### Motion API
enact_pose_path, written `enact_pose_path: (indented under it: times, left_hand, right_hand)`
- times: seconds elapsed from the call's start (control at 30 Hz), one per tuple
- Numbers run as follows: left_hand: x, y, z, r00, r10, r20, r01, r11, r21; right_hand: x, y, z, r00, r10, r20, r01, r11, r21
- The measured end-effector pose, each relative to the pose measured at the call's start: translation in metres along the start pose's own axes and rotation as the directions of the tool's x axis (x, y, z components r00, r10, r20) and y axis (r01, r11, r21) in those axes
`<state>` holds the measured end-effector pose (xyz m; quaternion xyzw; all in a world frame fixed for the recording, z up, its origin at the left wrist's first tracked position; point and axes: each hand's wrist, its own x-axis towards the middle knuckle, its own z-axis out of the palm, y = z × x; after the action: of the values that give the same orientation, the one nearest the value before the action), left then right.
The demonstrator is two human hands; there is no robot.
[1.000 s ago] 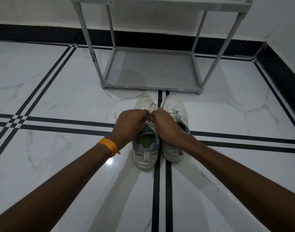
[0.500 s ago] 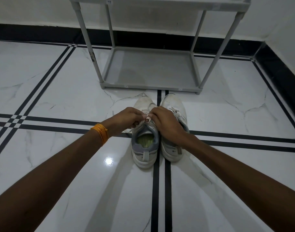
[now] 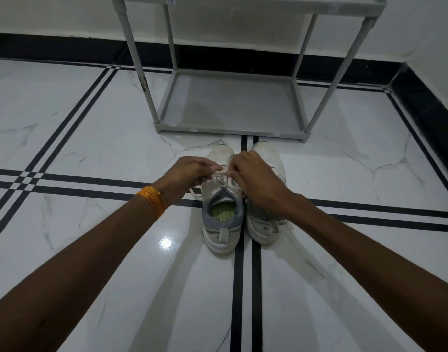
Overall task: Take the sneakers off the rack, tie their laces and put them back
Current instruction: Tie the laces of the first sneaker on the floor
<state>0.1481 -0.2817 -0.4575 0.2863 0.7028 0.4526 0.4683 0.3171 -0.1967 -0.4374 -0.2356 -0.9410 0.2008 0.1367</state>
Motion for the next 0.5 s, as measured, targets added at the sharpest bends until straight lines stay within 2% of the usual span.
enact_pose_path:
  times: [0.1,0.2,0.27,0.33,0.4,0.5]
  left_hand:
    - [-0.003,-0.008,-0.008,0.995,0.025,-0.096,-0.027,1.0,-0.015]
    - [-0.007,-0.025,-0.009,0.984,0.13,-0.12,-0.106,0.976,0.189]
    - [-0.009,-0.033,-0.008,0.961,0.24,-0.138,-0.166,0.898,0.407]
    - [-0.011,-0.038,-0.008,0.917,0.378,-0.131,-0.236,0.777,0.584]
    - [-0.014,-0.041,-0.008,0.878,0.472,-0.082,-0.313,0.695,0.647]
    - [-0.019,-0.043,-0.006,0.879,0.476,-0.009,-0.36,0.677,0.643]
  right_hand:
    - [-0.01,0.018,-0.006,0.994,0.102,0.039,-0.104,0.993,0.055]
    - [-0.023,0.035,-0.012,0.97,0.212,0.12,-0.22,0.974,0.06]
    - [-0.027,0.036,-0.013,0.959,0.244,0.147,-0.255,0.965,0.067]
    - [-0.026,0.032,-0.01,0.952,0.262,0.161,-0.277,0.958,0.076]
    - [-0.025,0.031,-0.006,0.949,0.272,0.162,-0.285,0.957,0.06]
    - [-0.022,0.031,-0.001,0.948,0.303,0.101,-0.307,0.951,0.031]
